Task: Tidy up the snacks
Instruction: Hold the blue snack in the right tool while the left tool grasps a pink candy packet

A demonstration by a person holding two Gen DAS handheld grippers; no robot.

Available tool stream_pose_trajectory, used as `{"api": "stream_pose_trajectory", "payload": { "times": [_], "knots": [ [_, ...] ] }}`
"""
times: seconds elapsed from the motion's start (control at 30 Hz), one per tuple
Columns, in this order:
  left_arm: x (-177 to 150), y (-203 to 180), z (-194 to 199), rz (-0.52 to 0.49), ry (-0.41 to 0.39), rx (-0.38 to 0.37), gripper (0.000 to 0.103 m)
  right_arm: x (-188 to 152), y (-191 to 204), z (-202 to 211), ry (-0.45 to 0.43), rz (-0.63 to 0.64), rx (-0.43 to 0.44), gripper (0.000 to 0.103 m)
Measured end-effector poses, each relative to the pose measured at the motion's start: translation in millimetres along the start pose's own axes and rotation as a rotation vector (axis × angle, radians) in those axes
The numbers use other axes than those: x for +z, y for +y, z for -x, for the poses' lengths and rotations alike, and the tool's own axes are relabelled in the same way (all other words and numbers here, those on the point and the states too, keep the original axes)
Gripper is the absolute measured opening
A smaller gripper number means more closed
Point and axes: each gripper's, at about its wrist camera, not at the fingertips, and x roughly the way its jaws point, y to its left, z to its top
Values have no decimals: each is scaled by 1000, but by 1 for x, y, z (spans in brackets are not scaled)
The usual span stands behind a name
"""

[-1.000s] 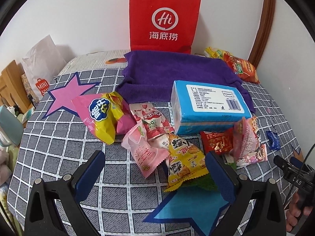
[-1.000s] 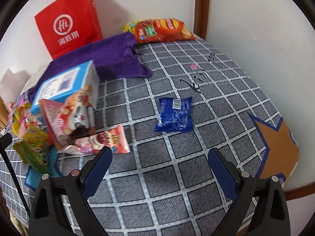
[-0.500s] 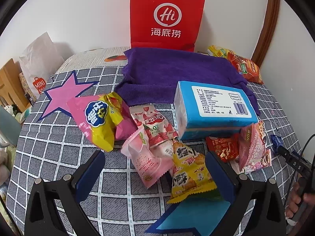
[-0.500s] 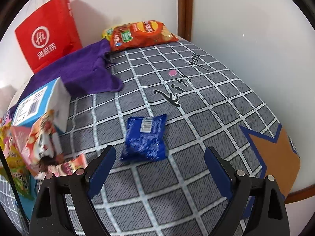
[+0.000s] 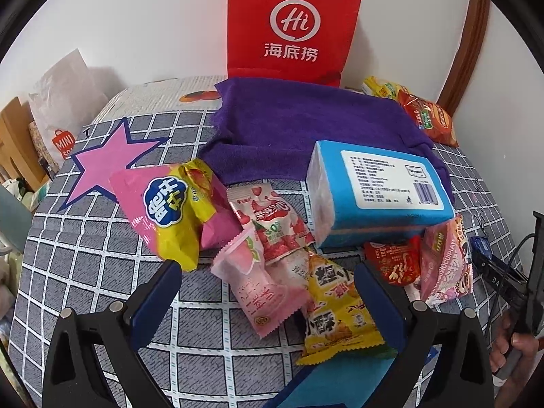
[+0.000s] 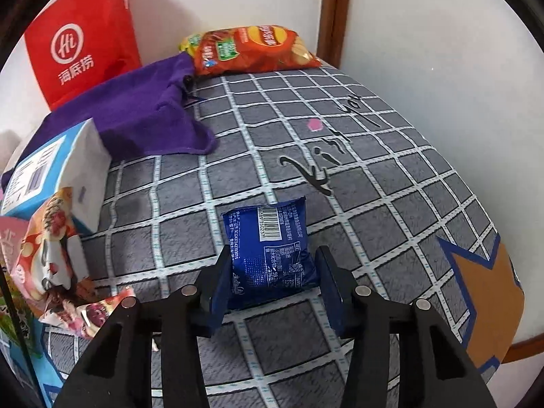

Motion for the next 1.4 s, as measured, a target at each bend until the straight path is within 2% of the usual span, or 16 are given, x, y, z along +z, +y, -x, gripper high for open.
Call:
{"api": "stream_pose_trajectory", "payload": {
  "times": [0.17,0.33,0.53,0.67,1.0,1.1,1.17,1.2,1.3,1.4],
  "knots": [
    [-3,11,1,17,1,1,101,-5,9,10,-13,20,13,47],
    [-6,26,3,47,0,5,101,-9,21,13,5,10,134,47],
    [-11,41,2,75,5,13,100,-18,33,11,-36,46,82,48],
    [-12,46,-2,88,17,10,97,-21,30,11,-66,37,87,48],
    [-9,37,-17,79,40,-30,94,-20,31,9,-64,41,86,50],
    [-10,34,-26,97,61,-54,88,-20,32,9,-64,41,88,51],
    [-11,32,-32,105,83,-66,77,-20,31,9,-63,42,93,53],
    [-12,31,-34,105,87,-67,77,-19,32,8,-63,43,95,54],
    [-13,27,-32,71,62,-47,73,-18,33,7,-61,47,99,55],
    [-13,29,-28,82,57,-56,63,-16,34,6,-61,50,100,55]
  ]
}}
